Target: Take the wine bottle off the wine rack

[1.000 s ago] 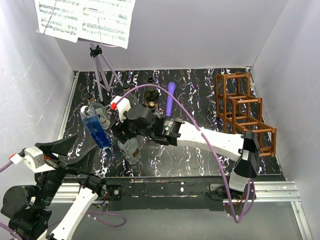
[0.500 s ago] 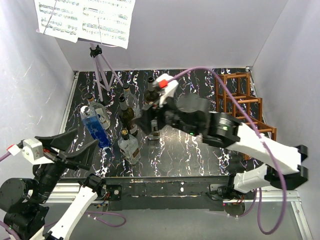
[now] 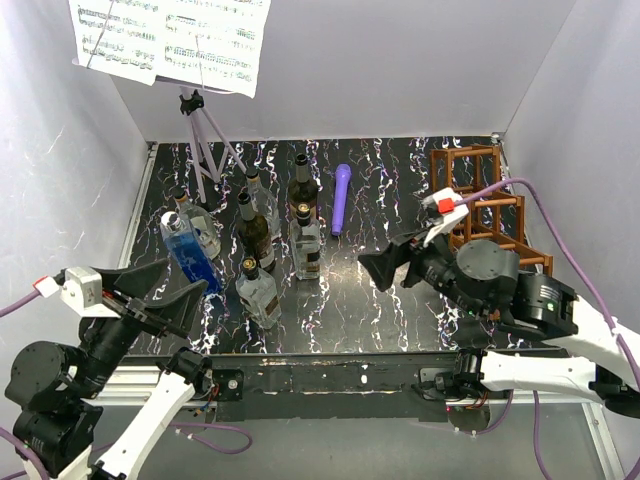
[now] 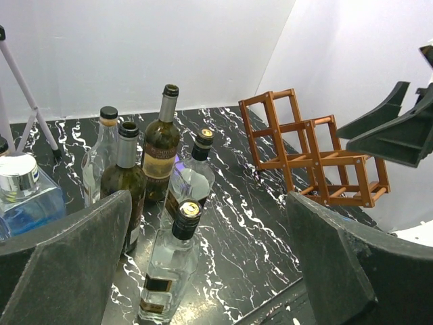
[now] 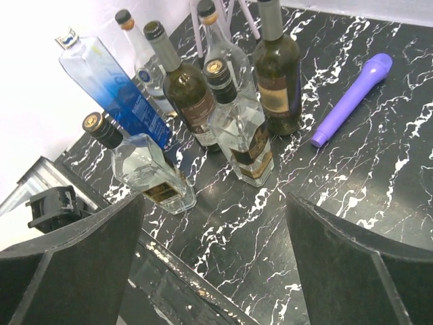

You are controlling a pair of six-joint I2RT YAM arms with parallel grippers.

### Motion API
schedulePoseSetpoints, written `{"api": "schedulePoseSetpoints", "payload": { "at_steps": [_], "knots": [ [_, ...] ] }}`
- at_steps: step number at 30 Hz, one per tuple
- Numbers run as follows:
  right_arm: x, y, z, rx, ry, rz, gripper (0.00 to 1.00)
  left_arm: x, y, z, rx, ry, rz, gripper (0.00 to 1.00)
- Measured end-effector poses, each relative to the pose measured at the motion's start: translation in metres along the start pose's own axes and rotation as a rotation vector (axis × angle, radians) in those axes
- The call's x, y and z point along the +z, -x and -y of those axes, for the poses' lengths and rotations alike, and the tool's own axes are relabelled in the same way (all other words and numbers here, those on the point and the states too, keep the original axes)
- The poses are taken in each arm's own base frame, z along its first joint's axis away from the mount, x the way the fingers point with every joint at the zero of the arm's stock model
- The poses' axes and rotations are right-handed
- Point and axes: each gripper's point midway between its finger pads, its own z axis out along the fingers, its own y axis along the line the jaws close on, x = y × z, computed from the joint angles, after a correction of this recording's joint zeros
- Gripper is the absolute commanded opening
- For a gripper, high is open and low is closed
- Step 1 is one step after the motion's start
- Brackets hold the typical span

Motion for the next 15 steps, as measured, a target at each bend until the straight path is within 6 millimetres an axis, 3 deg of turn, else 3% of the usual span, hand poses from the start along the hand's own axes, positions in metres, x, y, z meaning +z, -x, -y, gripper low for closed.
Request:
{"api": "schedulePoseSetpoints", "payload": {
  "at_steps": [7, 15],
  "knots": [
    [-0.019, 0.016, 0.011, 0.032, -0.009, 0.068, 0.93, 0.008, -0.014, -0.001, -0.021, -0.006, -0.045, 0.98],
    [-0.021, 0.017, 0.018, 0.029, -0.031, 0.08, 0.94, 0.012, -0.024, -0.002, -0.039, -0.007, -0.072, 0.98]
  ]
}}
